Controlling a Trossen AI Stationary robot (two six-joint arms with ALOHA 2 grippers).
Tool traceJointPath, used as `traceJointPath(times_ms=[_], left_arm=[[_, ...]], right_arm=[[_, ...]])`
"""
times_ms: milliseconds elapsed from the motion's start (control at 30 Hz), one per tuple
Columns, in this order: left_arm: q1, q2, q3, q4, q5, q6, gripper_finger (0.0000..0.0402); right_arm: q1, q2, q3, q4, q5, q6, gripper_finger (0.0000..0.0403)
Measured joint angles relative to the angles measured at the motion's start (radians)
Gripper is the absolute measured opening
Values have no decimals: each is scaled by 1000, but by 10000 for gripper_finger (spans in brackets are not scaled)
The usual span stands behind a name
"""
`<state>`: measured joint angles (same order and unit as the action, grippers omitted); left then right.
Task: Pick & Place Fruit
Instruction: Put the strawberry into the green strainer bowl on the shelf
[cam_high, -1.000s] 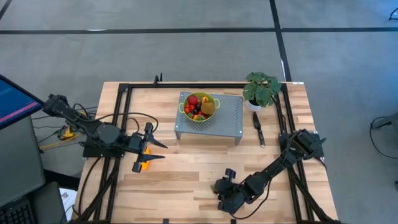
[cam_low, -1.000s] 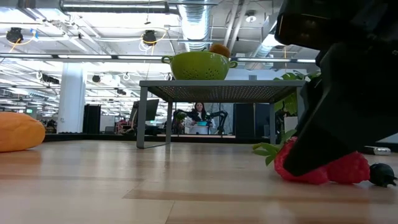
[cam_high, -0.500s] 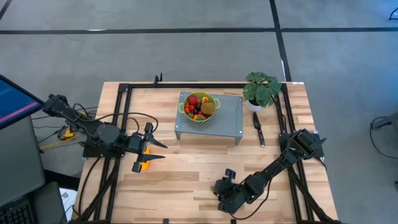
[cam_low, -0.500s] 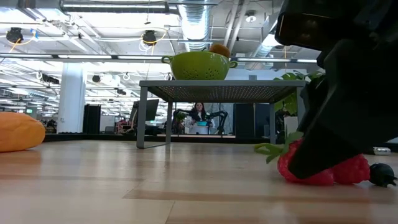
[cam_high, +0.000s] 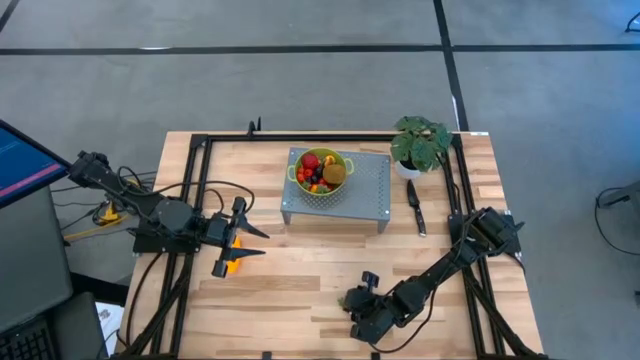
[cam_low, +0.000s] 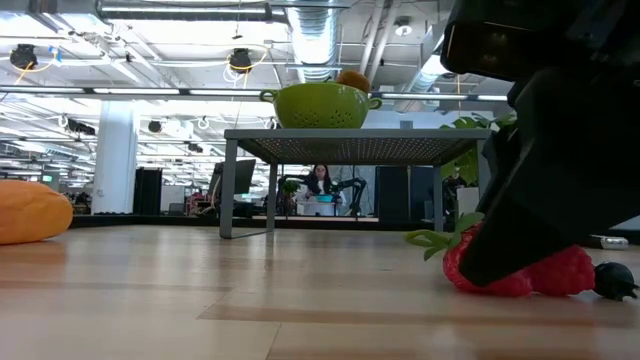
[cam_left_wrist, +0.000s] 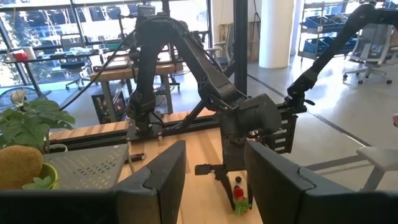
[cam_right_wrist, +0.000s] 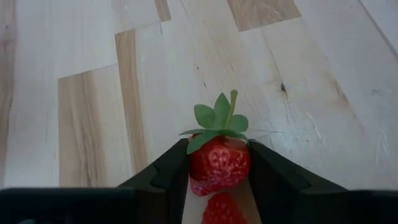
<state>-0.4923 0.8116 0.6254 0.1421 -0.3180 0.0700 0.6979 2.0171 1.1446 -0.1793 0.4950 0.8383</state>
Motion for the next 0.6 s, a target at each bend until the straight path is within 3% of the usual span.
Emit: traceJointPath(times_ms=[133,367,600], left_arm=[[0,0,0,2,0,0,158],[0,0,0,2,-1,0,158],[0,0,0,2,-2,0,158]], right_arm=[[-1,0,0,-1,0,0,157],[-1,0,0,0,0,0,119],[-1,0,0,0,0,0,143]])
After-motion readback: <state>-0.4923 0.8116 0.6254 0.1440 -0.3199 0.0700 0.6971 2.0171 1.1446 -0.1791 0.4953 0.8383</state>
